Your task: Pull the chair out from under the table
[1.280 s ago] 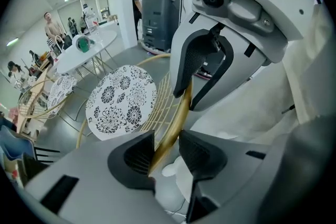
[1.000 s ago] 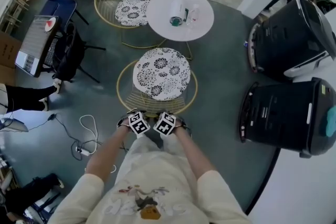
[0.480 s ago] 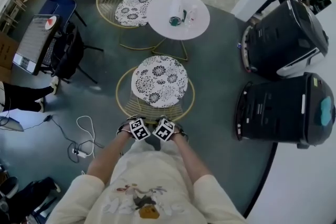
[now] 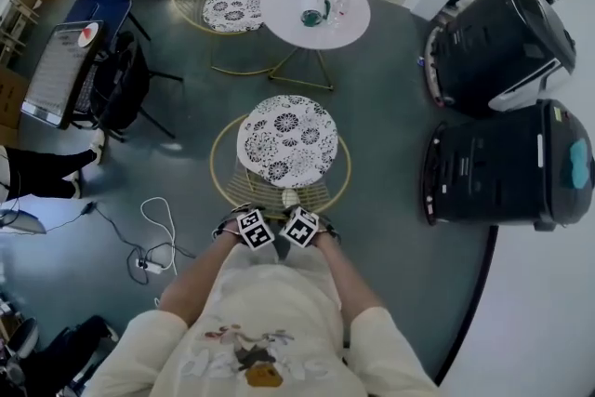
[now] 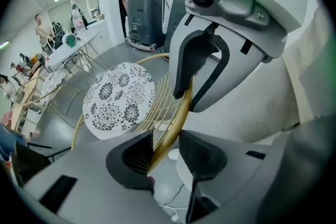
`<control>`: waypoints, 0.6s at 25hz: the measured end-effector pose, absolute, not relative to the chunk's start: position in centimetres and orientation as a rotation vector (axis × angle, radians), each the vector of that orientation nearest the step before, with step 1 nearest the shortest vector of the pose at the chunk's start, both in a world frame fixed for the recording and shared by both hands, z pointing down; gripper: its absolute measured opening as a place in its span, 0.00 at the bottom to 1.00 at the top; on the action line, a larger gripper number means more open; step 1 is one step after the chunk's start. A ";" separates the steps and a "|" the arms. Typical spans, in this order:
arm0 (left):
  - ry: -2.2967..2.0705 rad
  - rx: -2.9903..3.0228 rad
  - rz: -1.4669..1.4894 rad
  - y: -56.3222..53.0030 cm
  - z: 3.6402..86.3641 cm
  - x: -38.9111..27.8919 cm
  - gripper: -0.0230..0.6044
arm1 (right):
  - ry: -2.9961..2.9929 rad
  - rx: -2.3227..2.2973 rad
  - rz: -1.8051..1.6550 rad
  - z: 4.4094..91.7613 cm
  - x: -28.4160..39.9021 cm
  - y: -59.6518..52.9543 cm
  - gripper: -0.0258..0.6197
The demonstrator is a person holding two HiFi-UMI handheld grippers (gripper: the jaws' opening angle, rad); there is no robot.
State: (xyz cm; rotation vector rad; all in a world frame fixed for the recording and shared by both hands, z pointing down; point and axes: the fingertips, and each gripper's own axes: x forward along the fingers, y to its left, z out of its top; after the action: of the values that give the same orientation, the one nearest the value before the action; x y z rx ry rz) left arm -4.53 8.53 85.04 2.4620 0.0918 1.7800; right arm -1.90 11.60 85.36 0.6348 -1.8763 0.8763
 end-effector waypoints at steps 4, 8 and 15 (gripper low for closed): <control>0.115 2.473 1.764 10.4 85.0 -5.8 0.26 | -1.881 0.677 0.875 85.3 -3.3 13.2 0.20; 0.128 2.485 1.757 12.0 85.0 -6.9 0.26 | -1.876 0.689 0.901 85.4 -4.6 14.9 0.20; 0.086 2.478 1.736 13.2 84.9 -7.4 0.26 | -1.824 0.759 0.847 85.4 -4.6 15.8 0.21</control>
State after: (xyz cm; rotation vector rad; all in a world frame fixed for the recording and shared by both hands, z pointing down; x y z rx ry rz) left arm -7.36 13.19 84.90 2.4777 0.0860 1.7362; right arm -4.64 15.80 85.43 0.7592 -1.8236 0.8469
